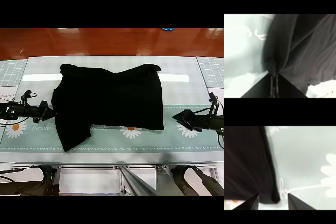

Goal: Fold the shirts.

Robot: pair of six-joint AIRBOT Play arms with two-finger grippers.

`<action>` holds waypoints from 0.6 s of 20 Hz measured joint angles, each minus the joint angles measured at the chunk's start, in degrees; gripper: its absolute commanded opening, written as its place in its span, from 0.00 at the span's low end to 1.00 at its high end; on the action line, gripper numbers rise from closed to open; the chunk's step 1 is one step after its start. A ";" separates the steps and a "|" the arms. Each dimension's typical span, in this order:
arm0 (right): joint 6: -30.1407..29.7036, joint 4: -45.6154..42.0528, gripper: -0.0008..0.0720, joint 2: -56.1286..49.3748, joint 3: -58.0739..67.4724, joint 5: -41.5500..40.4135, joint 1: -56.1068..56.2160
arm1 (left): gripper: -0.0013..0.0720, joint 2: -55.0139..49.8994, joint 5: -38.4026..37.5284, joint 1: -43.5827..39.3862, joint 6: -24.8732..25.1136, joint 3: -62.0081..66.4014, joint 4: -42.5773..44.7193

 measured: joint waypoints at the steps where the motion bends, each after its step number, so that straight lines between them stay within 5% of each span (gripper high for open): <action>1: 0.81 -0.59 0.58 0.00 -0.72 0.39 -0.11 | 0.04 0.00 -0.20 -0.04 0.00 0.15 -0.22; 12: 2.34 1.27 0.58 -8.20 -4.24 -0.13 3.50 | 0.04 -0.02 -0.79 -0.11 0.00 0.50 -0.70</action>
